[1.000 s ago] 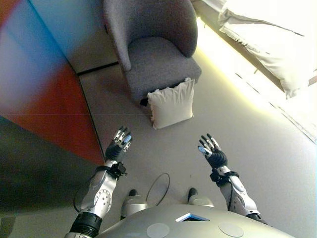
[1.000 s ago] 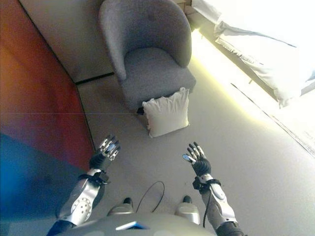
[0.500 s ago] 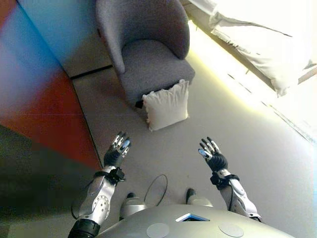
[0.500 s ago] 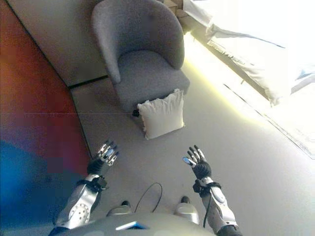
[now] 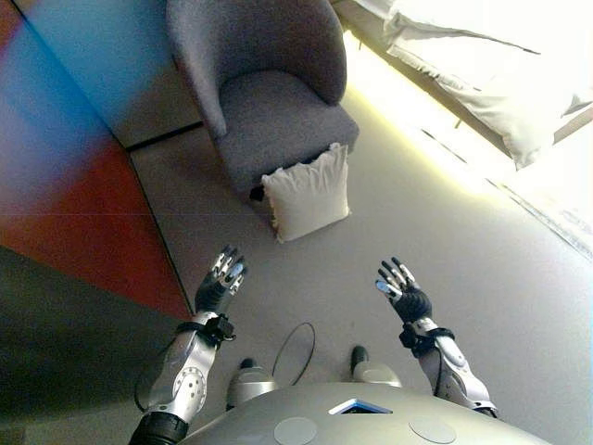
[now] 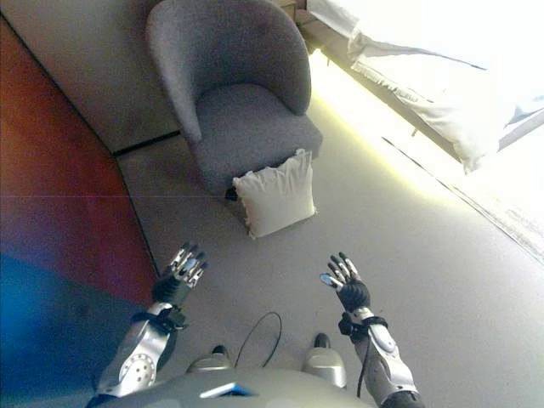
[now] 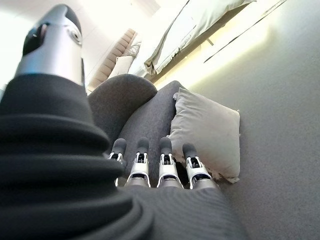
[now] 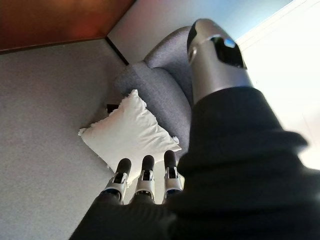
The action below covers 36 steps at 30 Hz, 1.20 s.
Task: Pick up the cushion and take it to the sofa
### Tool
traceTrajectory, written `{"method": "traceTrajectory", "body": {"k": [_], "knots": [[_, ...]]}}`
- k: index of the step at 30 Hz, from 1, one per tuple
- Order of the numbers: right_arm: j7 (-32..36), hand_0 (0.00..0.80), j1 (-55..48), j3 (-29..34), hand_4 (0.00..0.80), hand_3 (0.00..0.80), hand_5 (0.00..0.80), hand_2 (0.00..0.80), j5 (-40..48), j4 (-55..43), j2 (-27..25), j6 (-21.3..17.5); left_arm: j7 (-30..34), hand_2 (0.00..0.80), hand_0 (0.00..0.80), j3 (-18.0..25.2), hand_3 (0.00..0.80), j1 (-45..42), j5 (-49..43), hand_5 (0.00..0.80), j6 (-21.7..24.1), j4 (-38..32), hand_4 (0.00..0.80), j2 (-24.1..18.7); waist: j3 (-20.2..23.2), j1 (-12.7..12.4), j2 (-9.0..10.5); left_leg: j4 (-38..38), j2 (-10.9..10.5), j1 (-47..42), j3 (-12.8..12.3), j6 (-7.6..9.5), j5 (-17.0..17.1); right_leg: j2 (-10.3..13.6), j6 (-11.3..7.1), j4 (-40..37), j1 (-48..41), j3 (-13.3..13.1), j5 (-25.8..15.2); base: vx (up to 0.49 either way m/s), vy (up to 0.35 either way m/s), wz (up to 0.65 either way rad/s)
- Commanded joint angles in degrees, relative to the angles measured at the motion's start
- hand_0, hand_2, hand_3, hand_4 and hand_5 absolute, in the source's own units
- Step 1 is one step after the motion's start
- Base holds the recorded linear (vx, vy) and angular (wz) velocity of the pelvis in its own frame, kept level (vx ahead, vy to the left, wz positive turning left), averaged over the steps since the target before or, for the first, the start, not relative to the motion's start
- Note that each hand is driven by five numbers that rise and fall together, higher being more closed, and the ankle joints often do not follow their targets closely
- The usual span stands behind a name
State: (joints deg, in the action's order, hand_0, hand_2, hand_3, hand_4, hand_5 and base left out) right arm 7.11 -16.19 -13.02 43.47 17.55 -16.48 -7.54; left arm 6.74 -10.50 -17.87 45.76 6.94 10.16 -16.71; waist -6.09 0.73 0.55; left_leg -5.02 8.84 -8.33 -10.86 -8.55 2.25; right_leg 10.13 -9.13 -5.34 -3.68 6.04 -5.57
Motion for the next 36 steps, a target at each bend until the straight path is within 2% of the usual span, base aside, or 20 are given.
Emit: {"method": "traceTrajectory", "body": {"k": [1,12,16,21,24,26,28,30,31,34,36], "knots": [[1.3,0.0,1.4,1.4,0.0,0.0,0.0,0.0,0.1,-5.5,0.8,-1.2,1.4,0.0,0.0,1.4,0.0,1.6,-0.5,0.0,2.1,-3.7,0.0,-1.7,-0.7,0.7,2.19,7.9,-1.8,2.1,-0.3,4.54,-6.8,0.4,0.56,3.0,0.0,3.2,3.3,0.0,0.0,0.0],[0.9,0.0,0.7,1.4,0.0,0.0,0.0,0.0,-0.2,-5.8,1.1,0.1,0.4,0.0,0.0,1.8,0.0,0.3,0.7,0.0,2.1,-3.3,0.0,-1.9,-0.1,1.7,2.31,7.5,-2.1,1.1,-1.1,5.18,-7.7,0.1,0.31,3.5,0.2,2.3,3.8,0.023,-0.009,-0.01],[1.5,0.0,1.1,1.5,0.0,0.0,0.0,0.0,0.0,-5.3,0.4,-0.4,0.7,0.0,0.0,1.6,0.0,0.7,1.4,0.0,3.1,-2.6,0.0,-2.3,-0.8,2.3,2.27,8.3,-1.1,1.9,-1.7,4.84,-7.2,-0.5,0.88,5.2,1.8,1.8,4.4,-0.004,-0.083,-0.06],[1.8,0.0,0.6,2.1,0.0,0.0,0.0,0.0,-0.5,-4.9,-0.4,0.4,-0.2,0.0,0.0,1.8,0.0,0.9,3.1,0.0,3.0,-2.3,0.0,-2.1,-1.3,2.4,3.0,11.1,0.9,2.9,-0.9,3.86,-6.6,-2.3,2.65,7.7,2.3,0.8,6.1,0.076,-0.162,-0.06],[2.1,0.0,-0.7,2.1,0.0,0.0,0.0,0.0,-1.2,-5.6,-1.3,1.0,-0.6,0.0,0.0,1.7,0.0,0.0,3.0,0.0,4.2,-2.8,0.0,-1.7,-1.5,2.4,3.94,17.8,3.0,5.0,1.2,2.95,-3.5,-4.2,4.55,8.7,2.6,-0.6,6.9,0.085,-0.227,-0.05],[2.7,0.0,-0.8,1.6,0.0,0.0,0.0,0.0,-0.9,-5.9,-2.1,0.8,-1.3,0.0,0.0,1.9,0.0,-0.2,3.3,0.0,5.0,-3.6,0.0,-1.4,-2.1,1.8,4.91,27.7,4.0,9.6,4.1,2.95,-0.2,-5.1,6.2,9.5,2.7,-0.7,7.3,0.008,-0.256,-0.03],[2.9,0.0,-0.5,1.1,0.0,0.0,0.0,0.0,-0.8,-5.5,-2.9,-0.2,-1.4,0.0,0.0,1.9,0.0,-0.7,3.9,0.0,5.2,-3.8,0.0,-1.1,-3.0,1.2,5.75,37.6,3.0,14.5,4.9,4.26,0.5,-5.4,7.58,11.0,2.7,-0.6,7.6,0.01,-0.22,-0.03],[2.8,0.0,-0.2,0.9,0.0,0.0,0.0,0.0,0.5,-5.3,-3.1,-0.4,-1.0,0.0,0.0,2.0,0.0,-1.1,3.8,0.0,5.2,-3.1,0.0,-1.0,-3.4,0.6,6.01,40.4,1.4,17.3,5.8,5.15,0.4,-5.7,7.95,11.9,2.5,-0.9,8.0,0.055,-0.119,-0.03],[2.8,0.0,-0.1,0.9,0.0,0.0,0.0,0.0,1.0,-5.5,-3.2,-0.2,-0.7,0.0,0.0,2.1,0.0,-1.4,3.6,0.0,5.3,-3.0,0.0,-1.0,-3.7,0.2,5.75,38.3,0.4,17.8,6.1,5.29,0.8,-6.3,7.92,12.5,2.0,-1.5,8.6,0.102,-0.04,-0.12],[3.0,0.0,-0.5,1.1,0.0,0.0,0.0,0.0,1.1,-5.7,-3.0,-0.2,-0.3,0.0,0.0,2.2,0.0,-2.0,3.3,0.0,5.4,-3.9,0.0,-1.1,-4.0,-0.4,4.41,27.5,0.1,16.9,6.5,4.55,3.7,-8.1,7.59,12.9,0.8,-3.7,10.8,0.128,0.044,-0.55],[2.6,0.0,-0.4,0.9,0.0,0.0,0.0,0.0,1.1,-5.6,-3.0,-0.5,-0.6,0.0,0.0,1.9,0.0,-1.5,3.8,0.0,5.9,-4.2,0.0,-1.2,-4.5,-1.4,2.9,16.4,0.3,17.5,9.3,3.21,7.4,-9.3,7.21,12.3,-0.6,-5.4,11.9,0.169,0.109,-0.27]]}}
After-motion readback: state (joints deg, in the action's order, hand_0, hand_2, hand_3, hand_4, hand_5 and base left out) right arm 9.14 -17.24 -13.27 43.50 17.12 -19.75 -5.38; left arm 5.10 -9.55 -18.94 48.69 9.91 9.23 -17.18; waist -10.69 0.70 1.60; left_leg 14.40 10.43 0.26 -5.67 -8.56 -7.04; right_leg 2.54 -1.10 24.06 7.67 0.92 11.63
